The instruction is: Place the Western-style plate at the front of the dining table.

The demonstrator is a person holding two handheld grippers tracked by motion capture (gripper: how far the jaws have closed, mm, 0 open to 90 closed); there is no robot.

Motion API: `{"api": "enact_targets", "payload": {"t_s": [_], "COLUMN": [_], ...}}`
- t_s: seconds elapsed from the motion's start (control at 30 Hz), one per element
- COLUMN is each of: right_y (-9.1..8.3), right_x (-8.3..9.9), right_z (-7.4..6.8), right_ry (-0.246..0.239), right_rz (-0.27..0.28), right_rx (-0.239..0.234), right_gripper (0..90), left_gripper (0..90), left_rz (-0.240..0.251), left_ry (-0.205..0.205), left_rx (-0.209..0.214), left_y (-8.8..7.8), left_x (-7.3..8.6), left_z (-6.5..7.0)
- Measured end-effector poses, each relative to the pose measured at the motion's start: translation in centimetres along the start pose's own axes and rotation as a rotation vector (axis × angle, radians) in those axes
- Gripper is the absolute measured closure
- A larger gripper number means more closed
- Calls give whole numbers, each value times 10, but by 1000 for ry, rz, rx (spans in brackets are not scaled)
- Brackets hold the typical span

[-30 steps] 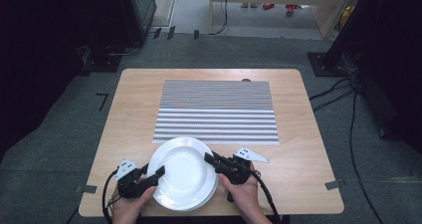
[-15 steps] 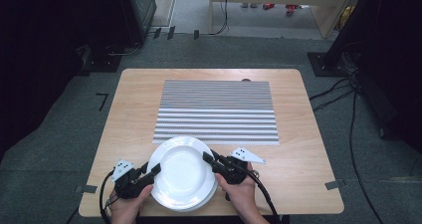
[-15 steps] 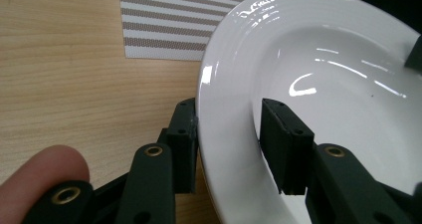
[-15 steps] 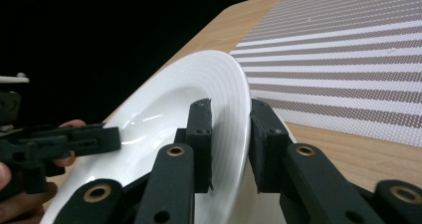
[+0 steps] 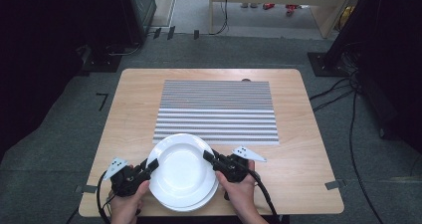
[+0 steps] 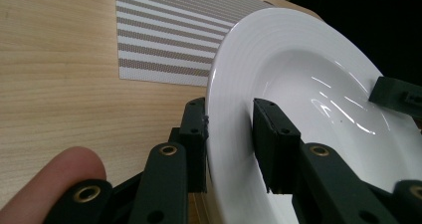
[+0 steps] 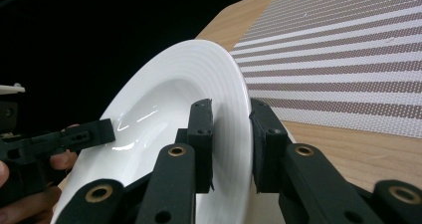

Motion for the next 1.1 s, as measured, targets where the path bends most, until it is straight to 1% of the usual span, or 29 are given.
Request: {"api": "enact_targets", "payload": {"t_s": [0.07, 0.17, 0.27, 0.33, 0.53, 0.6, 0.7, 0.73, 0.9, 0.97, 1.1], "right_y": [0, 0, -2, -2, -2, -2, -2, -2, 0, 1, 1], "right_x": [0, -1, -5, -9, -15, -17, -21, -23, -29, -31, -36], "right_z": [1, 2, 3, 4, 7, 7, 8, 8, 12, 13, 15], "right_ry": [11, 21, 45, 40, 53, 51, 31, 30, 53, 52, 64], "right_rz": [-2, 0, 5, 19, 18, 20, 27, 29, 23, 27, 27], "right_rx": [0, 0, -6, -5, 3, 2, 1, 0, -2, 1, 2], "right_gripper": [761, 764, 771, 775, 777, 777, 778, 778, 779, 779, 780], "left_gripper": [688, 690, 692, 691, 693, 694, 691, 692, 694, 694, 695], "left_rz": [-3, -5, -1, -2, -11, -13, -13, -14, -9, -9, -8], "left_ry": [-15, -6, -2, -11, -15, -19, -19, -18, -18, -18, -18], "left_rx": [5, 10, 11, 17, 27, 33, 37, 39, 42, 44, 52], "left_y": [2, 3, 6, 9, 14, 17, 20, 21, 25, 27, 32], "left_x": [1, -2, -6, -7, -10, -13, -17, -18, -23, -25, -32], "left_z": [-1, 0, 2, 2, 1, 1, 1, 1, 2, 2, 3]}}
Point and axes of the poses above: each handheld gripper's, and its own axes: y roughly forward along the jaws, x roughly out of its underside, z roughly to its right, the point moved 2 cm from there along y, roughly forward along the jaws, and after that the axes turned 11 degrees about x, right-handed, at the moved point
